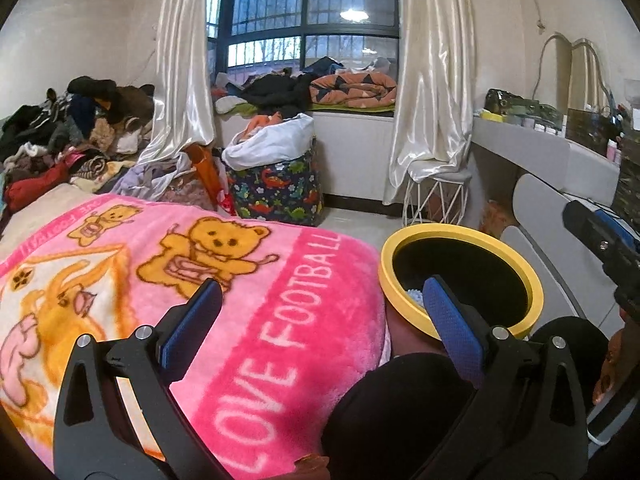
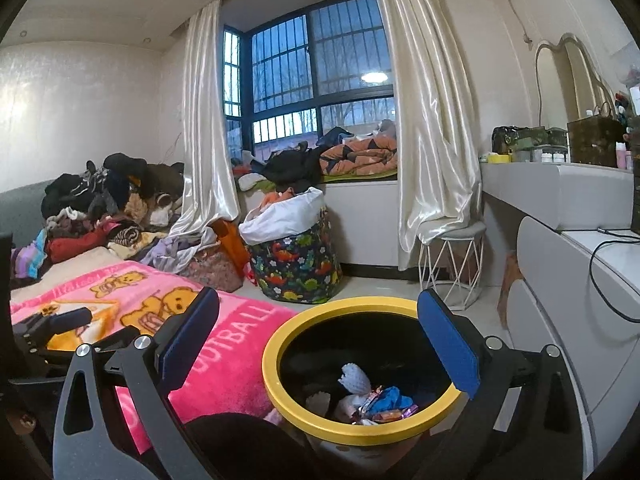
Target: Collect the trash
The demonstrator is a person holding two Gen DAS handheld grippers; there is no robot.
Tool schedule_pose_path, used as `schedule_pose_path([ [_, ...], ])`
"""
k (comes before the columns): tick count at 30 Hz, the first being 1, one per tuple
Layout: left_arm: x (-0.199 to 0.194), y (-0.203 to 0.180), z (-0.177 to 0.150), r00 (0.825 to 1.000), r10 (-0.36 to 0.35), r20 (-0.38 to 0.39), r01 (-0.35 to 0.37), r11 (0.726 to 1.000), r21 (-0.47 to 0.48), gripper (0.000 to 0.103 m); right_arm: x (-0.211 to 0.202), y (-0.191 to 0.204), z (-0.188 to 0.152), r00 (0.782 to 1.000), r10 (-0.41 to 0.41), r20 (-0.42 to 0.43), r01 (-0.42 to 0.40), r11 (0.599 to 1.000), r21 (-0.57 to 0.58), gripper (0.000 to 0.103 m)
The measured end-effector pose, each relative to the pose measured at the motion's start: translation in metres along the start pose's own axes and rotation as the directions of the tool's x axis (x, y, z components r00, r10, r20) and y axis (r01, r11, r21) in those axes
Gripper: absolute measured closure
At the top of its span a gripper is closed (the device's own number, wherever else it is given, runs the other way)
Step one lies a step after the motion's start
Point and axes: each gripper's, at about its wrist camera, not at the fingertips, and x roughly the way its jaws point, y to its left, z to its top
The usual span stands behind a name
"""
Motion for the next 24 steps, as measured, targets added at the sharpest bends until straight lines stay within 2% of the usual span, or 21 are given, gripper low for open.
schedule_pose_path([
  [24, -0.0057, -0.0018, 0.0024, 1.0, -0.011, 0.02, 0.011, 1.0, 0.004, 0.011, -0.0024, -0.0014, -0.0001, 1.0, 0.0, 0.02, 0.0, 1.0, -0.004, 0.006],
])
